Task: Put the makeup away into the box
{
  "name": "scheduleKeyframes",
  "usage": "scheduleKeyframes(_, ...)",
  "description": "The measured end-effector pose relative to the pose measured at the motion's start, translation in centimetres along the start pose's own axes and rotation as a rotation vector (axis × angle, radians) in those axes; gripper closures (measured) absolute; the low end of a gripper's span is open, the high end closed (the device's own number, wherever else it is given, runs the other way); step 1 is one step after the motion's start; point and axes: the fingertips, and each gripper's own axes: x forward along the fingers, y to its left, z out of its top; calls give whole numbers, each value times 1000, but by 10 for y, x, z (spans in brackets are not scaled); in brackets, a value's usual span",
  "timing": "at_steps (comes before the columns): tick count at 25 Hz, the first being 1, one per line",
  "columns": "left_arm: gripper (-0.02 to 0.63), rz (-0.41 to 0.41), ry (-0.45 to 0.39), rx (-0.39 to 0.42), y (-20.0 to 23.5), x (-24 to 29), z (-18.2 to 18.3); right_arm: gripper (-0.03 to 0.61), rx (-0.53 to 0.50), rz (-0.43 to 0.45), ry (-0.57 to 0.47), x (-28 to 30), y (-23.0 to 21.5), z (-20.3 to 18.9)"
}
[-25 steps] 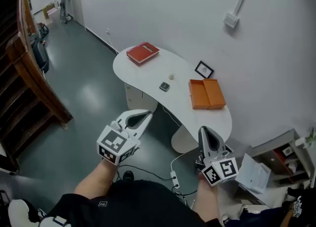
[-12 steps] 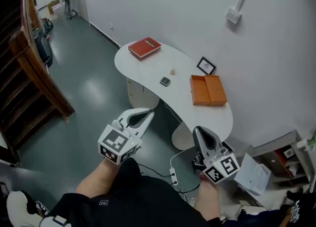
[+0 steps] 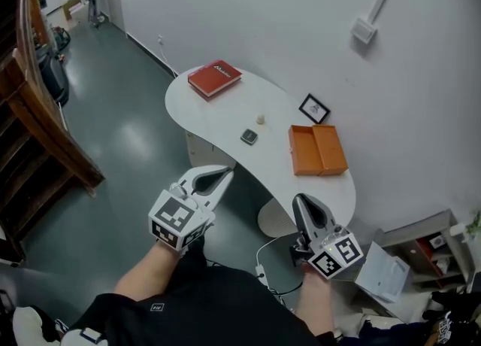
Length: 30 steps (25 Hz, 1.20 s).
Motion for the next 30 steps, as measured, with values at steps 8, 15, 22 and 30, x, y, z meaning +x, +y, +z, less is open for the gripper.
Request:
scheduleKeyframes(8,601,-59,12,-28,108,38,-2,540,72,-45,35,112,-38,-11)
scheduleKeyframes(15,601,-92,17,-51,175,52,-15,540,64,-64,48,178,-53,-15)
scheduleKeyframes(22,601,-129,50,-92,204,95,-32,540,119,-93,60,201,-97,-25)
scheduleKeyframes(30,601,-136,93,-55,230,180,-32,540,220,-80,35,231,-185,-28)
